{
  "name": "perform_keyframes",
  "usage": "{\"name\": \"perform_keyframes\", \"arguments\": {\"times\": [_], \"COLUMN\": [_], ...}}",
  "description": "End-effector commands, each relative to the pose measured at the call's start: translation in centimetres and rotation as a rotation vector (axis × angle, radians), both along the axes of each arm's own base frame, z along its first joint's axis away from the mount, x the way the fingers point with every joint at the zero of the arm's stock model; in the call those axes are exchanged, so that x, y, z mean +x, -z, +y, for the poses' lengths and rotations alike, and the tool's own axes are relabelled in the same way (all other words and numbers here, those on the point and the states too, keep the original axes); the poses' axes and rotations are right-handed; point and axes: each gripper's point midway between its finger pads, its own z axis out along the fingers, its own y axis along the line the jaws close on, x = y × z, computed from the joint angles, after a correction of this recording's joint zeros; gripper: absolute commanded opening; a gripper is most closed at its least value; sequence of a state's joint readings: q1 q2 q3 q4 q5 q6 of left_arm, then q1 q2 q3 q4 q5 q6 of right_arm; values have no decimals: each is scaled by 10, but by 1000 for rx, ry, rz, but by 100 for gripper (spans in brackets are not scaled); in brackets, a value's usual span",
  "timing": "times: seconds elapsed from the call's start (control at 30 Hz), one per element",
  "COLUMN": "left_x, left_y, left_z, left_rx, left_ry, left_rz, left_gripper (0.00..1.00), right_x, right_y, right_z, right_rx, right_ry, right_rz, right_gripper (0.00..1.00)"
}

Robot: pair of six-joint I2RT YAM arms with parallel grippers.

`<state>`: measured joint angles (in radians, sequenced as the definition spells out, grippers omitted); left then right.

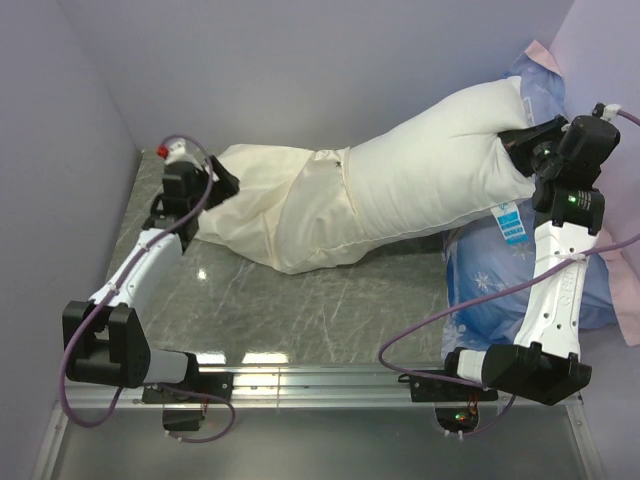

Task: Remove the pillowcase from the pillow

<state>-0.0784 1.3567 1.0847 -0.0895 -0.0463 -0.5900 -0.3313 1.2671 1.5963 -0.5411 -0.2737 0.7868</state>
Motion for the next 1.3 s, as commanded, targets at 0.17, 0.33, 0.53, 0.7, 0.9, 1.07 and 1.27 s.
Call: {"name": "perform_keyframes", "arguments": {"times": [0.17, 0.33, 0.53, 0.7, 0.9, 1.07, 1.27], "left_x": [-21, -19, -39, -44, -35, -36, -27], "left_y": [92, 110, 136, 138, 146, 170, 177], "left_z": [-62, -43, -7, -14, -27, -26, -28], "left_rx": [-24, 29, 43, -68, -122, -131, -129], "left_ry": [128, -4, -277, -376, -429, -492, -499], "left_rz": [103, 144, 242, 225, 255, 320, 323], "left_gripper": [81, 81, 84, 87, 91, 89, 83], "right_x": [-17, -22, -24, -24, -24, -23, -23], "right_y": [-71, -74, -72, -72, -70, -67, -68], "right_z": [6, 9, 9, 10, 10, 10, 11], "right_rx": [-89, -93, -90, -86, -89, -89, -95], "right_ry": [10, 2, 9, 5, 1, -4, -9], "right_rz": [-215, -233, -233, -236, -230, -223, -224], "right_gripper": [0, 0, 0, 0, 0, 0, 0]}}
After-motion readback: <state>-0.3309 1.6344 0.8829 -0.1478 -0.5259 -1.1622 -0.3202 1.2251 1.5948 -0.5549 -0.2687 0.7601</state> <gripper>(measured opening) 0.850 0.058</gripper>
